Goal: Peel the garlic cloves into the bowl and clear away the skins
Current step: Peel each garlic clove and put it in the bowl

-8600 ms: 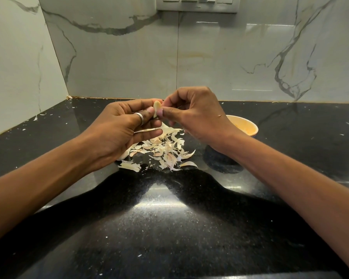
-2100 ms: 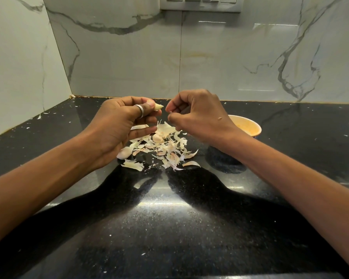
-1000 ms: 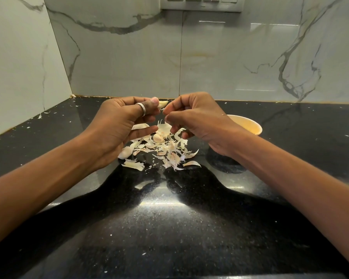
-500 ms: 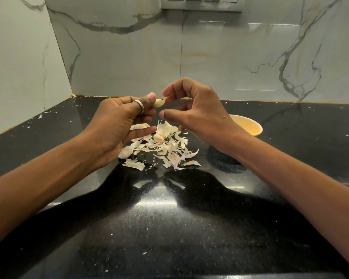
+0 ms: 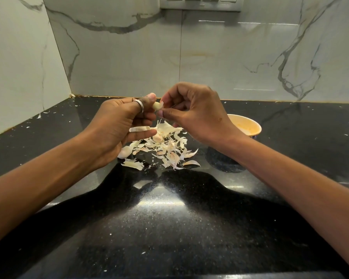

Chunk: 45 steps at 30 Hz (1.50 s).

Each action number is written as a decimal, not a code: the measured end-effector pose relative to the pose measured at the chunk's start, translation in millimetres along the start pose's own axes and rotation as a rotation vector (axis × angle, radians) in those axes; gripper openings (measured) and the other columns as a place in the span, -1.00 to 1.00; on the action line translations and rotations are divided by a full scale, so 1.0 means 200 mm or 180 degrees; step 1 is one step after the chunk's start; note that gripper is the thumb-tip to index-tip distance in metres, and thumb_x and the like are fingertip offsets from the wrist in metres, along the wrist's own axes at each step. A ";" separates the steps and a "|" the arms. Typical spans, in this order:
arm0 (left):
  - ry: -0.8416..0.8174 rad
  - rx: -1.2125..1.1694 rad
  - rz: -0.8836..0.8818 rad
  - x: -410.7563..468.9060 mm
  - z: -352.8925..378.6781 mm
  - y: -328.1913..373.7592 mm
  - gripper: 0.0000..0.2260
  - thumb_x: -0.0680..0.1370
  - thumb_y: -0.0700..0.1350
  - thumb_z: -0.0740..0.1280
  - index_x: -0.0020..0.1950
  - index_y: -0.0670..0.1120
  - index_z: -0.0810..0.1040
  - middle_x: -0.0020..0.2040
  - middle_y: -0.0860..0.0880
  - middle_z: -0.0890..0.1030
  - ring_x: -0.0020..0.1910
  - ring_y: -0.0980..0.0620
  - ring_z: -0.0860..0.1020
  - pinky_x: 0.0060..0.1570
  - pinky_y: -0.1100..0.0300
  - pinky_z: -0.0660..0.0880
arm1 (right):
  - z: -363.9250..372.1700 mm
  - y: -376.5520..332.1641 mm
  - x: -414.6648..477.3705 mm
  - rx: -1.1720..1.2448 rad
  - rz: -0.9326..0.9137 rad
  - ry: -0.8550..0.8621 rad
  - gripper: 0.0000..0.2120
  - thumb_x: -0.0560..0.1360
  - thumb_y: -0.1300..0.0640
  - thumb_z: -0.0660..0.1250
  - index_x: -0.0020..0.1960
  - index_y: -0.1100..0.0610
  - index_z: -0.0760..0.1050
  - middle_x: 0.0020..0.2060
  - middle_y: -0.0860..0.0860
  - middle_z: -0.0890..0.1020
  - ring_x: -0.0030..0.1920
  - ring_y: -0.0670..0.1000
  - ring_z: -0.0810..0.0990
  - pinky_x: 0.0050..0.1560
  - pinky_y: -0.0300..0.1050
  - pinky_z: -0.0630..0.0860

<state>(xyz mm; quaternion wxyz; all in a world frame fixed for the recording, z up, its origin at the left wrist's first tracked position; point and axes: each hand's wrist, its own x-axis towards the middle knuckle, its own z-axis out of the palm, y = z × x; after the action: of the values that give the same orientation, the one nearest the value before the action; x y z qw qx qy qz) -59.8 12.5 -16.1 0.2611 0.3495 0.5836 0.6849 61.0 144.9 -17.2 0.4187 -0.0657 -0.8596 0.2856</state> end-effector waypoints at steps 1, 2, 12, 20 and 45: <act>-0.0002 -0.0001 -0.0009 0.00 0.00 0.00 -0.77 0.56 0.02 0.41 -0.03 -0.14 0.70 -0.24 -0.03 0.61 -0.22 0.10 0.59 -0.16 0.11 0.64 | 0.00 0.00 0.00 0.0002 -0.0011 0.0007 -0.83 0.44 0.21 0.59 -0.04 0.20 0.65 -0.21 0.00 0.72 -0.23 -0.09 0.73 -0.18 -0.03 0.69; -0.0011 -0.0003 -0.0017 0.00 0.00 0.00 -0.78 0.57 0.02 0.40 -0.04 -0.13 0.70 -0.23 -0.03 0.61 -0.21 0.10 0.59 -0.14 0.10 0.65 | 0.00 0.00 0.00 -0.0001 -0.0023 0.0007 -0.84 0.44 0.21 0.59 -0.04 0.20 0.65 -0.22 0.01 0.72 -0.23 -0.07 0.73 -0.18 -0.01 0.69; -0.0044 -0.0089 0.0036 0.00 0.01 0.00 -0.89 0.59 -0.08 0.39 0.02 -0.09 0.65 -0.14 -0.04 0.70 -0.19 0.10 0.58 -0.20 0.16 0.64 | -0.01 -0.01 -0.01 0.0168 0.0023 -0.0228 -0.88 0.51 0.27 0.51 0.03 0.21 0.63 -0.25 0.05 0.73 -0.26 -0.03 0.74 -0.19 -0.02 0.70; -0.0024 -0.0036 0.0093 -0.01 0.01 0.00 -0.89 0.56 -0.07 0.40 -0.01 -0.10 0.65 -0.20 -0.02 0.69 -0.20 0.10 0.60 -0.22 0.18 0.64 | -0.02 -0.02 -0.01 0.0158 0.0008 -0.0226 -0.86 0.51 0.20 0.53 0.01 0.23 0.64 -0.27 0.05 0.73 -0.30 -0.05 0.73 -0.23 -0.05 0.69; -0.0117 0.0845 0.0647 -0.02 0.00 -0.03 -0.84 0.54 -0.16 0.44 0.10 -0.15 0.69 0.01 -0.24 0.68 -0.11 0.04 0.65 -0.14 0.13 0.68 | -0.01 0.00 -0.01 -0.0363 -0.0022 0.0093 -0.98 0.56 0.21 0.46 -0.03 0.15 0.65 -0.20 0.00 0.73 -0.26 -0.06 0.72 -0.21 0.00 0.67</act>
<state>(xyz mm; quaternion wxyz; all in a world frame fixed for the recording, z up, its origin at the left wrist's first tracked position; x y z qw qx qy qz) -58.8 10.6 -22.4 0.1526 0.4506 0.6257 0.6182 63.0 144.7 -17.2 0.4277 -0.0907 -0.8685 0.2337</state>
